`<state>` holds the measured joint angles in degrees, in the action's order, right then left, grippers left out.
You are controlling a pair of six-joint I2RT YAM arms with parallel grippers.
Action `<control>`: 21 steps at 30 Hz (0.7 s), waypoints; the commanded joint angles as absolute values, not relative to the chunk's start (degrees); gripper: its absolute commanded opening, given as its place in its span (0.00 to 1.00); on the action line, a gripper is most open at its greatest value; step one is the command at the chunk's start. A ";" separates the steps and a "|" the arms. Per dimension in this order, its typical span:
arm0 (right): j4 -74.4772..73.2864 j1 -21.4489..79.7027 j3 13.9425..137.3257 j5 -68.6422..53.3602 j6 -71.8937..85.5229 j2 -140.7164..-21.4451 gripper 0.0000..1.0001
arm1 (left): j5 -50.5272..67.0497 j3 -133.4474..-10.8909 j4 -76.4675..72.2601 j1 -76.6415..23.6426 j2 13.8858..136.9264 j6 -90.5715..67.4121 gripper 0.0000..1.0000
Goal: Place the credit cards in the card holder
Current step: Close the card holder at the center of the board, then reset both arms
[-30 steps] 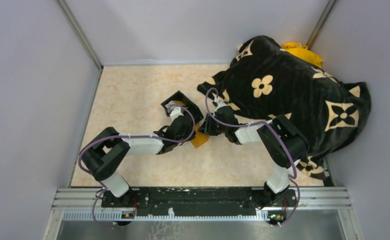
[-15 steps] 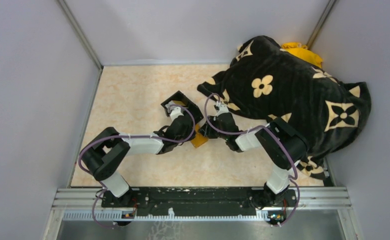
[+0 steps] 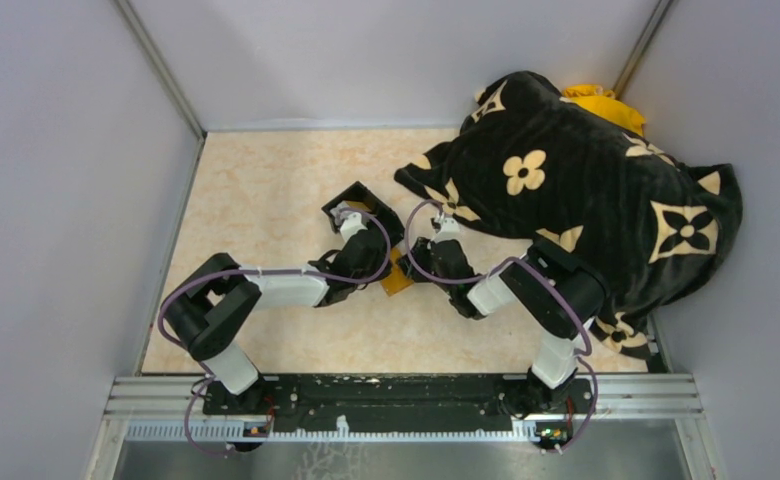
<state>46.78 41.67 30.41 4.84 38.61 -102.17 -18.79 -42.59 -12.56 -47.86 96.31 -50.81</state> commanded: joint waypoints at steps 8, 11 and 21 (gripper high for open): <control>21.81 45.35 34.15 7.21 33.52 -97.50 0.39 | -19.18 -41.52 2.12 -48.69 92.73 -48.30 0.28; 18.41 45.36 36.83 8.44 31.37 -95.13 0.42 | -20.58 -42.41 1.76 -48.69 87.99 -45.93 0.29; 14.13 45.35 40.67 11.72 26.85 -84.34 0.47 | -25.94 -45.03 1.51 -49.25 72.97 -39.40 0.32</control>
